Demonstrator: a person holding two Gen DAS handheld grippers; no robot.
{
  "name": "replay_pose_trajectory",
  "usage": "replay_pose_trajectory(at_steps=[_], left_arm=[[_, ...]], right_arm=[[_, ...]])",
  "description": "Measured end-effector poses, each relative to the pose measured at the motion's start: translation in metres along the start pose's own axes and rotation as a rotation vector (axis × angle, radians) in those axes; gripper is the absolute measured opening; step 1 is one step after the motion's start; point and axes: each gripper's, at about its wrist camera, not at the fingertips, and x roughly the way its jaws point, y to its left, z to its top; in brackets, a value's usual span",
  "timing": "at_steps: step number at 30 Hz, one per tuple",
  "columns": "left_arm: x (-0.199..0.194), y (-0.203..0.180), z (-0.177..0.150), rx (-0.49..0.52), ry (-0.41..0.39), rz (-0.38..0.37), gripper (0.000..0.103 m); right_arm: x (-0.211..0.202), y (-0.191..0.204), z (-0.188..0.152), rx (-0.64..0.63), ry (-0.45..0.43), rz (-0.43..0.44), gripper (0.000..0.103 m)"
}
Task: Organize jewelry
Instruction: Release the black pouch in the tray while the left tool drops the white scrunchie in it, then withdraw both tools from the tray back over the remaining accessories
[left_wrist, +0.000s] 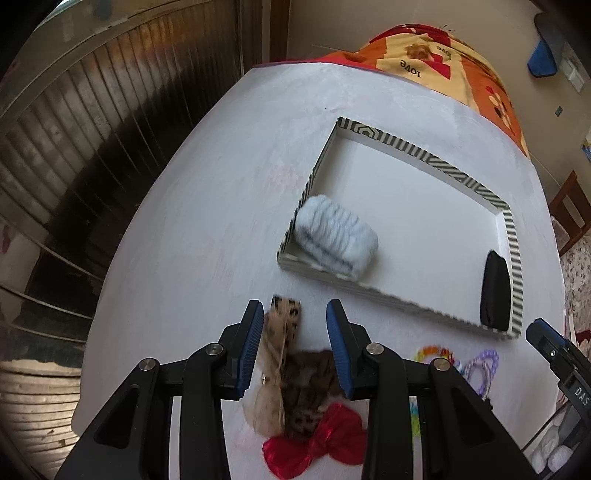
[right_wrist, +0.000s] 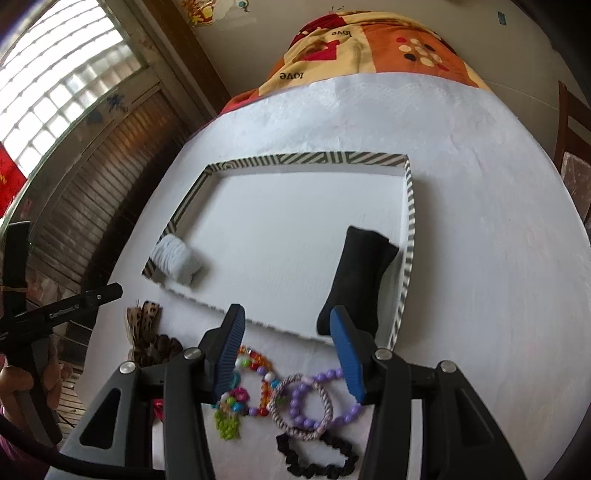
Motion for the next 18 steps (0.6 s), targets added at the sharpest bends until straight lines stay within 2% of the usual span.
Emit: replay_pose_trajectory(at_steps=[18], left_arm=[[-0.034,0.018,-0.058,0.045,-0.031,-0.012,0.027]], right_arm=[[-0.033,0.039,-0.060,-0.025,-0.011,-0.029,0.051]])
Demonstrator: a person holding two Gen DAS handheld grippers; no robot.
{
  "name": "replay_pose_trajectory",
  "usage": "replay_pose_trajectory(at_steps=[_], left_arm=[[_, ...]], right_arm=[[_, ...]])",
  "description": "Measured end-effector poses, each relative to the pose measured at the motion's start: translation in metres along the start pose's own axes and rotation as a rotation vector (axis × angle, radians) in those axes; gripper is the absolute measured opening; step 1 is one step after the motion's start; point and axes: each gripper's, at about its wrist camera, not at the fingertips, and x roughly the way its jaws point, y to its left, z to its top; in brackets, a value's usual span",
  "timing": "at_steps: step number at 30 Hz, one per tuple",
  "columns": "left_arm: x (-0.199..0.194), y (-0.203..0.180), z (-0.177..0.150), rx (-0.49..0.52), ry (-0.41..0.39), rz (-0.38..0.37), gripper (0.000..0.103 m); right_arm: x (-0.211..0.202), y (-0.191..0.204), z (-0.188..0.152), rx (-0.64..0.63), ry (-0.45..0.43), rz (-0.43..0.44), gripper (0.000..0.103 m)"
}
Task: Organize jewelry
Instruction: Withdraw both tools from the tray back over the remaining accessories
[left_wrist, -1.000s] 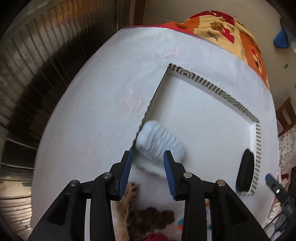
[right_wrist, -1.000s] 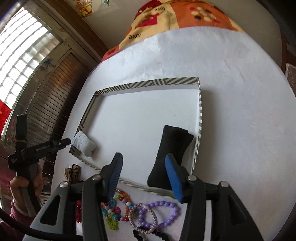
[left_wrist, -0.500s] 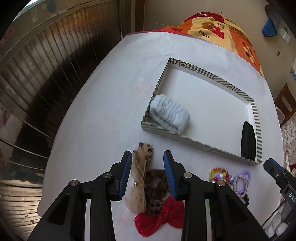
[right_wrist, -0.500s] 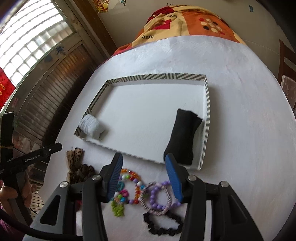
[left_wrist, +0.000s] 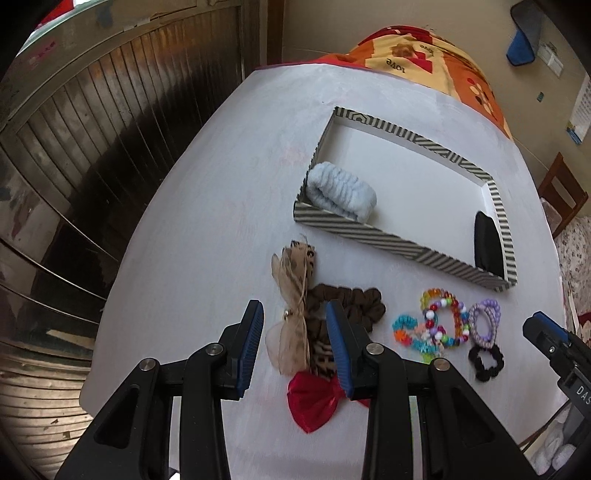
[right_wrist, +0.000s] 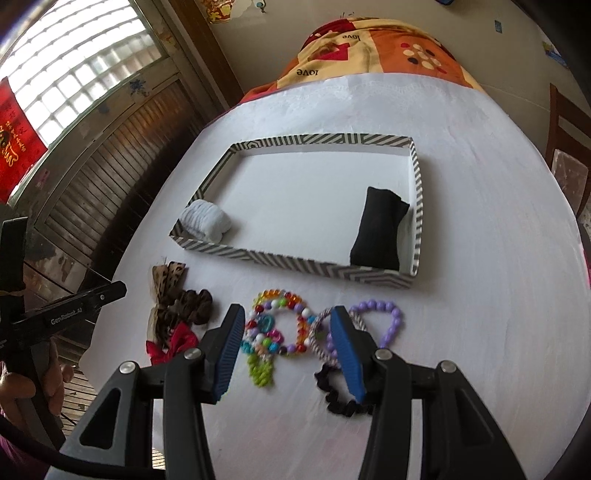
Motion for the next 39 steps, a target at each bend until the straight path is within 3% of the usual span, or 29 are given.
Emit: replay_pose_trajectory(at_steps=[22,33,39], left_arm=[[-0.012,0.010,-0.033,0.028,0.010,-0.018,0.027],[0.003,0.037,-0.046,-0.060,0.097,-0.148,0.027],[0.010,0.015,-0.057,0.123,0.127,-0.214,0.028]], right_arm=[[-0.008,0.016,-0.035,0.028,0.049,-0.036,0.051],[0.000,0.006,-0.051,0.021,0.093,-0.054,0.051],[0.005,-0.009,-0.063,0.038,0.121,-0.072,0.051]])
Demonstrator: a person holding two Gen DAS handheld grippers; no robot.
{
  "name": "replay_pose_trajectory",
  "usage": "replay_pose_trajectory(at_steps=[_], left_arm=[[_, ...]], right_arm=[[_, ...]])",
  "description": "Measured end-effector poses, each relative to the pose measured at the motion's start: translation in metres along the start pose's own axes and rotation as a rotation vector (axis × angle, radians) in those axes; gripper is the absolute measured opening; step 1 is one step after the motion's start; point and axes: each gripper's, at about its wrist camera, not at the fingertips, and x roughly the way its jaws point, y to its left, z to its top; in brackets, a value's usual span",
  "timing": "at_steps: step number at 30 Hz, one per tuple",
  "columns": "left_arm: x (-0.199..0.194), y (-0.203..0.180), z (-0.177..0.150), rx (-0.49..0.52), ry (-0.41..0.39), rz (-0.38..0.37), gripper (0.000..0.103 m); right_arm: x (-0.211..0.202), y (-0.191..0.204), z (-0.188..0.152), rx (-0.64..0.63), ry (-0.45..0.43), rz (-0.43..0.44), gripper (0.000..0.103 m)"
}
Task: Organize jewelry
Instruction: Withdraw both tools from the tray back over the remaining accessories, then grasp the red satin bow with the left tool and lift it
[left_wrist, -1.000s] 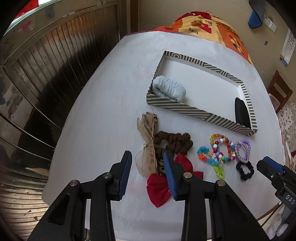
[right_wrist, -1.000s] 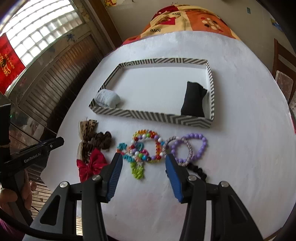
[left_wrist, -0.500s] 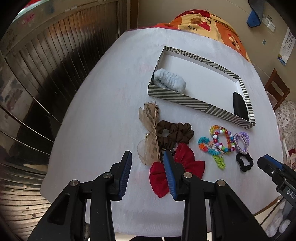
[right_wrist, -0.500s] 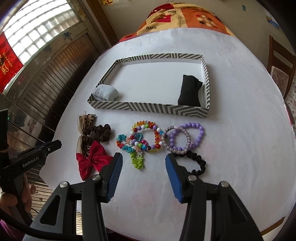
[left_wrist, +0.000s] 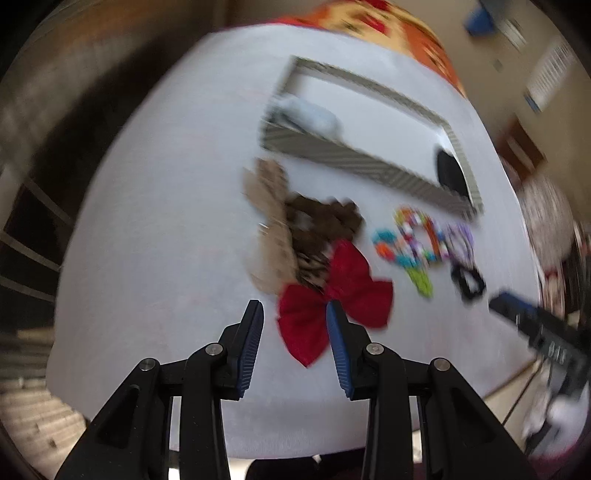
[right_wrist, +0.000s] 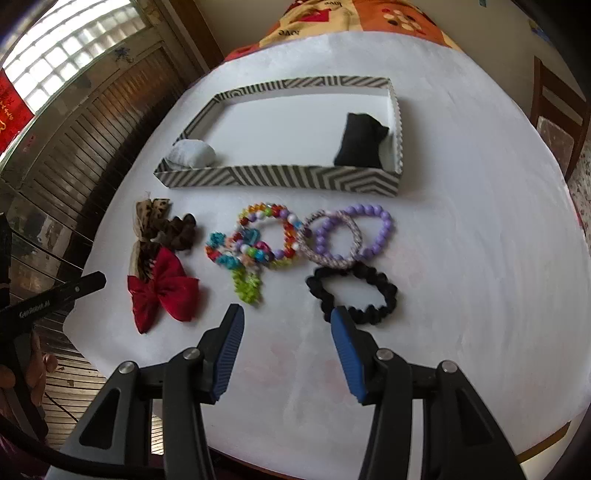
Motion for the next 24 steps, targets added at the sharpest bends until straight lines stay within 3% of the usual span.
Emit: replay_pose_trajectory(at_steps=[8,24], left_arm=[[0.027,-0.030,-0.004,0.203,0.065,-0.004,0.028],[0.061,-0.063,0.006,0.430,0.132,0.066,0.028]], right_arm=[[0.005,-0.026,0.000,0.029,-0.009,-0.063,0.052],[0.022,-0.035,0.033,0.027,-0.008,-0.020,0.052]])
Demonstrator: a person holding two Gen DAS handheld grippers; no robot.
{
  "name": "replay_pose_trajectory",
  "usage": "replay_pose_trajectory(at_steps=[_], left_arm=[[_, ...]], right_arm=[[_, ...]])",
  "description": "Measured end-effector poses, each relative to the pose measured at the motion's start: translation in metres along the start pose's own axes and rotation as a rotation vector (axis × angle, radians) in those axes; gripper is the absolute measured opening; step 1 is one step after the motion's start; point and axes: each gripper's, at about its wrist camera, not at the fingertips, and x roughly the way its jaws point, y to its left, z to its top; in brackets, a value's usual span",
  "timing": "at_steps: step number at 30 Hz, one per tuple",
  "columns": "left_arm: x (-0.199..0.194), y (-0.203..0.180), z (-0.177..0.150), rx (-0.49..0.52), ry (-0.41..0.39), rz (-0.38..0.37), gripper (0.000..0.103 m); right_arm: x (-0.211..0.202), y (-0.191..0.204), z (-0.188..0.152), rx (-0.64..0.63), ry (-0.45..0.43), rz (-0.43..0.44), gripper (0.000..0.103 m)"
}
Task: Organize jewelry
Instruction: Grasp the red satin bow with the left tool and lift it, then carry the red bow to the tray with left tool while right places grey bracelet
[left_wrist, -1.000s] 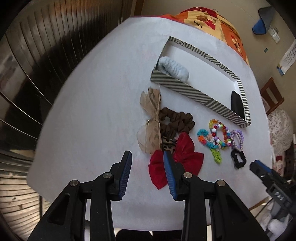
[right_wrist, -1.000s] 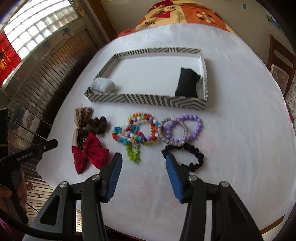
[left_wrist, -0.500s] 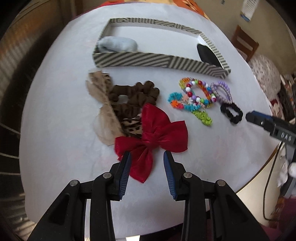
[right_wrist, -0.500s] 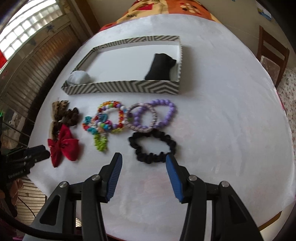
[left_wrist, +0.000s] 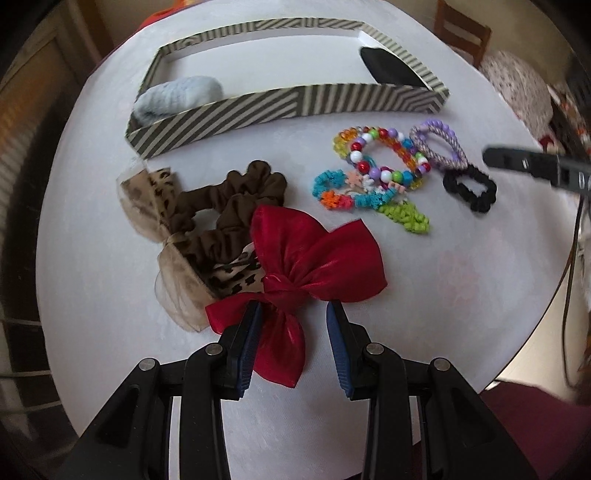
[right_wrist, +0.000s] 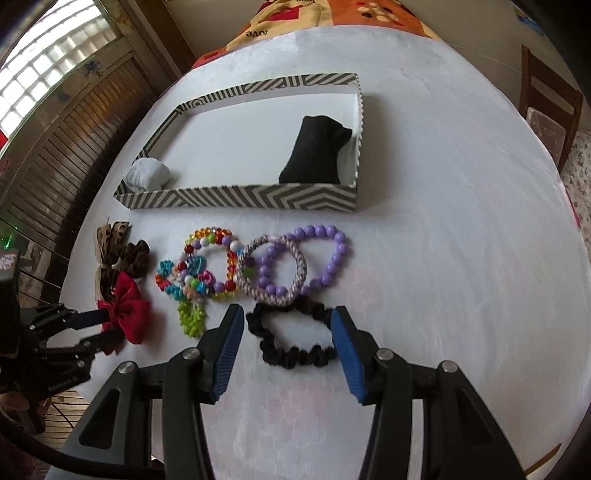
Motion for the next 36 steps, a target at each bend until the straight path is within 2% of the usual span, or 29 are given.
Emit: replay_pose_trajectory(at_steps=[4,6,7,8,11,13,16,19,27,32,36], left_arm=[[0.006,-0.003,0.007,-0.010,0.005,-0.002,0.028],[0.006,-0.001,0.010,-0.038,-0.008,-0.036,0.026],[0.004,0.001,0.011,-0.060,-0.021,-0.067,0.022],[0.004,0.002,0.010,-0.073,-0.025,-0.080,0.010],[0.005,0.002,0.009,-0.095,-0.034,-0.085,0.004],[0.003,0.000,0.007,-0.105,-0.050,-0.073,0.001],[-0.003,0.004,0.004,-0.121,-0.067,-0.073,0.000],[-0.012,0.005,0.000,-0.155,-0.092,-0.085,0.000],[-0.046,0.010,0.019,-0.196,-0.176,-0.105,0.000],[-0.056,0.020,0.050,-0.235,-0.217,-0.075,0.000],[-0.056,0.038,0.080,-0.288,-0.229,-0.035,0.000]], right_arm=[[0.011,0.000,0.012,-0.037,0.014,-0.015,0.052],[0.016,0.001,0.017,-0.058,0.010,-0.002,0.051],[0.020,0.002,0.020,-0.071,0.011,-0.003,0.049],[0.023,0.003,0.021,-0.079,0.016,-0.007,0.046],[0.035,0.006,0.026,-0.117,0.030,-0.008,0.035],[0.044,0.007,0.027,-0.136,0.042,-0.007,0.020],[0.052,0.008,0.026,-0.149,0.059,0.010,0.010],[0.042,0.008,0.025,-0.151,0.035,0.031,0.009],[-0.004,0.016,0.039,-0.173,-0.047,0.065,0.008],[-0.010,0.022,0.058,-0.181,-0.066,0.056,0.008],[0.002,0.031,0.079,-0.197,-0.054,0.051,0.008]])
